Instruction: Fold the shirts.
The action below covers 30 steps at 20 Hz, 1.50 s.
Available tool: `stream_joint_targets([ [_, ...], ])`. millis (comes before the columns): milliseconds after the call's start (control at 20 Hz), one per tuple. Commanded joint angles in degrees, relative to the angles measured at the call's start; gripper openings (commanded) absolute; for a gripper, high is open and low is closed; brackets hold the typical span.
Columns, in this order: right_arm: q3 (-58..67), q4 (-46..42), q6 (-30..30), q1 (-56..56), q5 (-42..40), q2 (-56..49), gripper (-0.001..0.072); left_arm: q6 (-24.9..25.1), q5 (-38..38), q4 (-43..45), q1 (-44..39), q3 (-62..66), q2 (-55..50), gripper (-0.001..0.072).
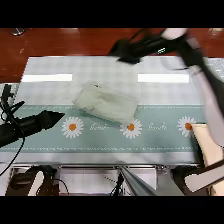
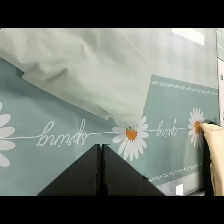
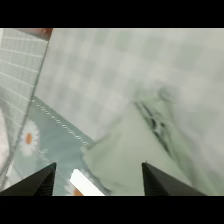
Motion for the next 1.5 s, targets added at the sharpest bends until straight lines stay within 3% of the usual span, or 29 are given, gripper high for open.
stream_joint_targets([
  [0, -6.1, -28.1, 0.6, -9.1, 14.9, 13.8, 0.0623, 0.4, 0.0, 0.0, 0.0, -0.1, -0.2, 0.0020],
  [100, -23.0, -41.1, 8.5, -12.1, 4.6, 26.4, 0.0623, 1.8, 0.0, 0.0, 0.0, -0.1, -0.2, 0.0019],
  [200, -45.3, -42.6, 17.8, -13.3, -10.6, 40.1, 0.0623, 1.9, -0.2, 0.0, 0.0, -0.1, -0.2, 0.0019],
  [250, -55.8, -39.5, 20.8, -13.0, -16.7, 45.4, 0.0623, 1.9, -0.2, 0.0, 0.0, -0.2, -0.2, 0.0019],
  [350, -74.1, -22.8, 21.5, -11.4, -25.7, 51.4, 0.0622, 1.9, -0.2, 0.0, 0.0, -0.2, -0.2, 0.0019],
  [450, -83.6, -4.6, 14.7, -8.5, -30.3, 50.2, 0.0623, 1.9, 0.1, 0.0, 0.0, -0.2, -0.3, 0.0019],
  [600, -83.7, 8.5, 0.8, -3.1, -31.1, 41.4, 0.0623, 1.9, 0.9, 0.0, 0.0, -0.2, -1.0, 0.0018],
  [850, -71.9, 16.1, -11.5, -2.8, -22.8, 21.6, 0.0623, 1.9, 0.9, 0.0, 0.0, -0.2, -1.7, 0.0019],
  [1150, -61.0, 19.3, -13.3, 0.7, -21.7, 8.8, 0.0619, 1.9, 1.4, 0.0, 0.0, -0.2, -1.7, 0.0019],
  [1200, -59.3, 19.2, -13.3, 1.7, -21.6, 7.6, 0.0589, 1.9, 1.4, 0.0, 0.0, -0.2, -1.7, 0.0019],
  [1250, -57.5, 19.1, -13.8, 2.8, -20.9, 6.5, 0.0375, 1.9, 1.4, 0.0, 0.0, -0.2, -1.7, 0.0019],
  [1300, -55.9, 19.0, -15.6, 3.6, -19.9, 6.0, 0.0085, 1.9, 1.4, 0.0, 0.0, -0.2, -1.7, 0.0019],
  [1350, -54.2, 18.2, -16.5, 4.4, -18.5, 6.0, 0.0028, 1.9, 1.4, 0.0, 0.0, -0.2, -1.7, 0.0019],
  [1450, -49.4, 13.9, -16.3, 4.9, -12.3, 6.1, 0.0028, 1.9, 1.4, 0.0, 0.0, -0.2, -1.7, 0.0019],
])
